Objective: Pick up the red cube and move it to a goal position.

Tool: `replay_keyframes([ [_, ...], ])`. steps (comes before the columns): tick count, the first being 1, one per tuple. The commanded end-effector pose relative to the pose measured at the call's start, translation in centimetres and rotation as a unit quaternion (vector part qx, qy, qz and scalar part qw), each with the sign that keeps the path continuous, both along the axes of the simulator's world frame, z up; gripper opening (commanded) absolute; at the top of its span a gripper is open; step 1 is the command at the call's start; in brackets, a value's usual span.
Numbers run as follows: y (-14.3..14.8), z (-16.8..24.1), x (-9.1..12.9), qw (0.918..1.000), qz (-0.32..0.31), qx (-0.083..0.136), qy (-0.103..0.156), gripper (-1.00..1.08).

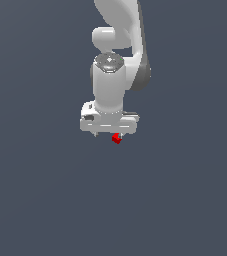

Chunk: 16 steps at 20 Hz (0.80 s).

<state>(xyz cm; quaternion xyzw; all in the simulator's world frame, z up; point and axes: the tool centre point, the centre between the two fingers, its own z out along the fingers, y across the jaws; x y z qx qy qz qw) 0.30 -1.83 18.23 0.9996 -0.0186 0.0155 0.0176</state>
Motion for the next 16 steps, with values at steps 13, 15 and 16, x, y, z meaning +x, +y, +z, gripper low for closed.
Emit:
replay_keyframes([
  [13,0.2,-2.8,-1.9,0.9988,-0.049,0.003,0.002,1.0],
  [15,0.3,-3.8,-2.6,0.9978,-0.067,0.005,0.002,1.0],
  [16,0.4,-4.4,-3.0,0.9971,-0.076,0.005,0.003,1.0],
])
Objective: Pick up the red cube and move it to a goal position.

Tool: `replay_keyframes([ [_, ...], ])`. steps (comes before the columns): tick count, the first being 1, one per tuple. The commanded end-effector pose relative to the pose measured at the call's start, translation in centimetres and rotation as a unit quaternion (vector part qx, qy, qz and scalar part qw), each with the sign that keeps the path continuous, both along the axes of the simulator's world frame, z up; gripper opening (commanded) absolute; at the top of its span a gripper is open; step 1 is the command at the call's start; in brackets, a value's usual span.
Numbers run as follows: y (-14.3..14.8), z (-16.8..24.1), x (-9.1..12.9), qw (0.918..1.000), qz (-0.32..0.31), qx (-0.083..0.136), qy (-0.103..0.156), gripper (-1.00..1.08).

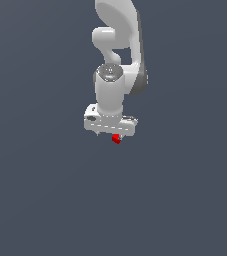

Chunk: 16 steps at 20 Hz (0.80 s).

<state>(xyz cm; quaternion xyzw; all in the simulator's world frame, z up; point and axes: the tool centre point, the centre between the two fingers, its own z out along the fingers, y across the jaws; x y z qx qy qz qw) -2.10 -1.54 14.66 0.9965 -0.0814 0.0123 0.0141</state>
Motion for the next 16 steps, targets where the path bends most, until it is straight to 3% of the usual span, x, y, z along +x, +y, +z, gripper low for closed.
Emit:
replay_keyframes([
  [1,0.2,-1.4,-0.9,0.9997,-0.024,0.002,0.001,1.0],
  [16,3.0,-10.8,-6.6,0.9825,-0.185,0.013,0.007,1.0],
])
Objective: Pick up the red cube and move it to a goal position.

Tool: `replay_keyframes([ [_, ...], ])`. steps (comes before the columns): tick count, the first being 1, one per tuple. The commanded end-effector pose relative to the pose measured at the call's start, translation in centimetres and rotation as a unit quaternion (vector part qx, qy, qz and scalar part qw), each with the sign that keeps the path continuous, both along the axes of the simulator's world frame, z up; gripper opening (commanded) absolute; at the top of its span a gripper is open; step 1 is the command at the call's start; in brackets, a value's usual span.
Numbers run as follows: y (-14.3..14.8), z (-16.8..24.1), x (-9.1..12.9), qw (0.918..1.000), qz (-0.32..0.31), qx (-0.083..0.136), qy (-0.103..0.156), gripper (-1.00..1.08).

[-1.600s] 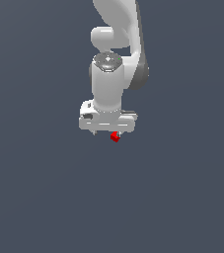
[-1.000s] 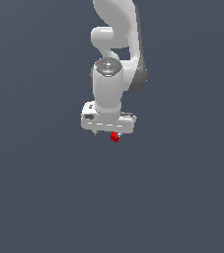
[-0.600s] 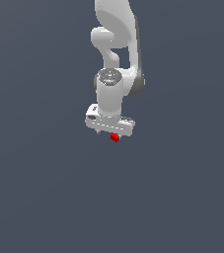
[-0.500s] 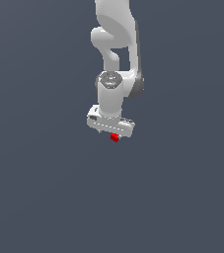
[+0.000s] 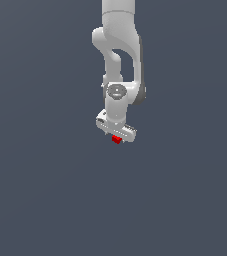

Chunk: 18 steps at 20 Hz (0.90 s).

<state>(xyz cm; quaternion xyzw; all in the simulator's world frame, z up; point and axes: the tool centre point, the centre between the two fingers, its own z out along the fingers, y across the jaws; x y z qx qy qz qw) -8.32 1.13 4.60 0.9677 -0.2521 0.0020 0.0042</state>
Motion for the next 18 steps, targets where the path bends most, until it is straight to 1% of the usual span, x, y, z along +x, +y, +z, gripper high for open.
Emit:
replay_keyframes([
  [1,0.5,-1.1,-0.6,0.9998,-0.02,0.001,0.0,1.0],
  [8,1.3,-2.8,-1.3,0.9989,-0.047,0.004,0.001,1.0],
  [15,1.3,-2.6,-1.2,0.999,-0.044,0.005,0.001,1.0],
  [16,1.3,-2.6,-1.2,0.999,-0.044,0.005,0.001,-1.0],
  [18,1.3,-2.6,-1.2,0.999,-0.044,0.005,0.001,-1.0],
])
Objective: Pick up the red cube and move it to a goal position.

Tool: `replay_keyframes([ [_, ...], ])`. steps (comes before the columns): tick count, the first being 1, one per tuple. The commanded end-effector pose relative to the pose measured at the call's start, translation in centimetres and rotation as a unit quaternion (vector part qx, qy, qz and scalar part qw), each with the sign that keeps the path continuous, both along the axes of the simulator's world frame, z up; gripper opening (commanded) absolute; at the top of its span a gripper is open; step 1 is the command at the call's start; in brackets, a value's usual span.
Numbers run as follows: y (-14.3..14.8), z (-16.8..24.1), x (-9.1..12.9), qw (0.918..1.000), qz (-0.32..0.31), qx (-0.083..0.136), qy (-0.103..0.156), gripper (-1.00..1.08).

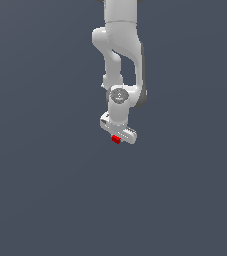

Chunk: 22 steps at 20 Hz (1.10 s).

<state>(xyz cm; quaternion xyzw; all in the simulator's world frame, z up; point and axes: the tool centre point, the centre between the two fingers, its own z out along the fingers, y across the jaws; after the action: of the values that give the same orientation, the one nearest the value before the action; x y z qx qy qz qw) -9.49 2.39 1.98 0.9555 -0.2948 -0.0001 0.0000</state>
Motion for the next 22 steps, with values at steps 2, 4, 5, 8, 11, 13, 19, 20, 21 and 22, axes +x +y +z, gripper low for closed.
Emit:
replay_keyframes([
  [2,0.0,0.0,0.0,1.0,0.0,0.0,0.0,-1.0],
  [4,0.0,0.0,0.0,1.0,0.0,0.0,0.0,-1.0],
  [5,0.0,0.0,0.0,1.0,0.0,0.0,0.0,-1.0],
  [8,0.0,0.0,0.0,1.0,0.0,0.0,0.0,-1.0],
  [11,0.0,0.1,0.2,1.0,0.0,0.0,0.0,-1.0],
  [13,0.0,0.2,0.5,1.0,0.0,0.0,0.0,-1.0],
  [19,-0.1,1.1,2.5,1.0,0.0,0.0,0.0,-1.0],
  [20,-0.1,1.3,3.0,1.0,0.0,0.0,0.0,-1.0],
  [21,-0.1,1.6,3.5,1.0,0.0,0.0,0.0,-1.0],
  [22,-0.1,1.8,4.0,1.0,0.0,0.0,0.0,-1.0],
])
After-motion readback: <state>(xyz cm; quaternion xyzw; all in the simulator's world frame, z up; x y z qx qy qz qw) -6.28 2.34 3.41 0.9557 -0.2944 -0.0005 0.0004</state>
